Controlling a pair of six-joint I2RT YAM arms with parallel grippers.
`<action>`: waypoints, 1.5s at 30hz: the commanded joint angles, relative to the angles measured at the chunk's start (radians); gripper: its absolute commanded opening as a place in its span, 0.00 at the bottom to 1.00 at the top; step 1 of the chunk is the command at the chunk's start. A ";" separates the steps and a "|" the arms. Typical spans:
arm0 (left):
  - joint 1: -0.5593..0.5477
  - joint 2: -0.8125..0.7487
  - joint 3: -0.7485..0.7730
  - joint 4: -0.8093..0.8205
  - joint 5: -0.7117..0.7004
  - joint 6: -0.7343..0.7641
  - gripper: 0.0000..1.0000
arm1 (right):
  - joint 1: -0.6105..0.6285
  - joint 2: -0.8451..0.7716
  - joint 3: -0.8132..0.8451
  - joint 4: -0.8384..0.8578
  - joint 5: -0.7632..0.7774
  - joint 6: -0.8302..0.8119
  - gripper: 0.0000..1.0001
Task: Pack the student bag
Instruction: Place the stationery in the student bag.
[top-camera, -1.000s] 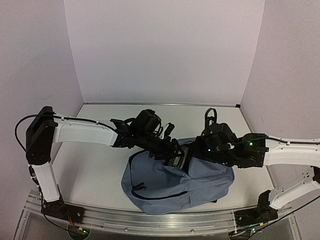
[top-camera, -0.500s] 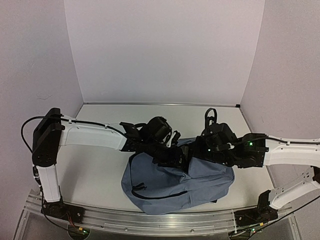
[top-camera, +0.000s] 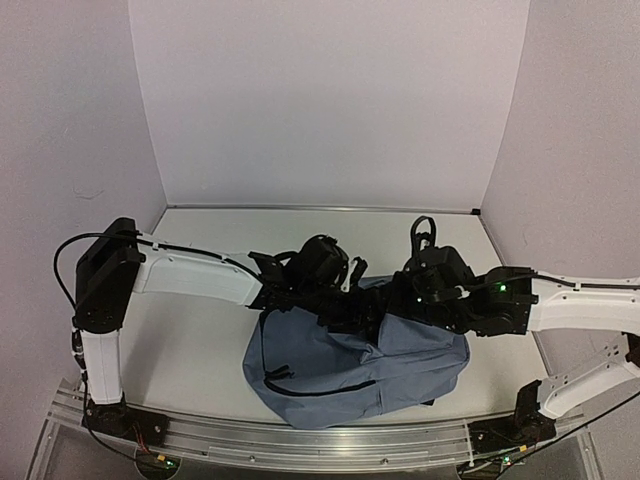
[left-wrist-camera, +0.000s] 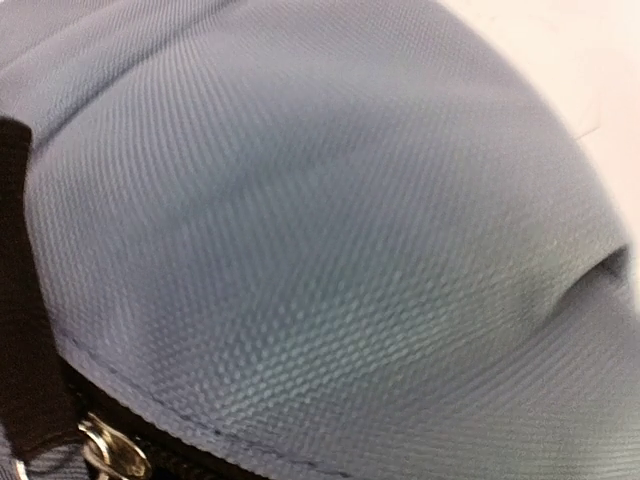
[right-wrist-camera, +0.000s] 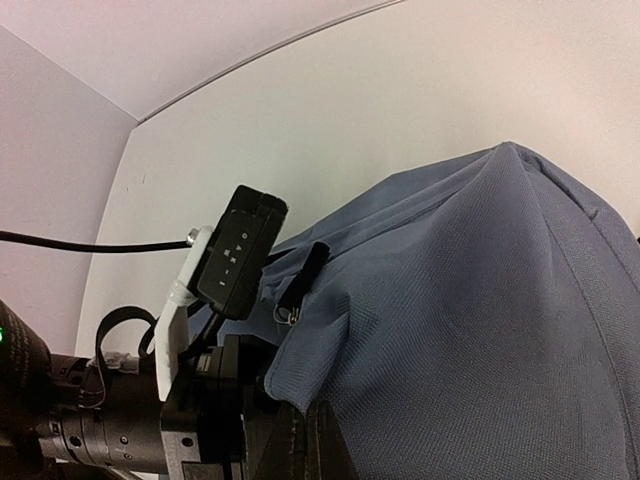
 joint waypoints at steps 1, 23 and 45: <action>-0.006 -0.013 -0.006 0.179 -0.023 -0.033 0.46 | 0.005 -0.054 0.007 0.097 0.036 0.021 0.00; 0.054 -0.441 -0.245 -0.146 -0.208 -0.037 0.60 | 0.006 -0.025 -0.070 0.025 -0.172 -0.027 0.00; 0.175 -0.351 -0.269 0.047 -0.014 -0.072 0.64 | 0.041 0.047 0.041 -0.033 -0.268 -0.070 0.44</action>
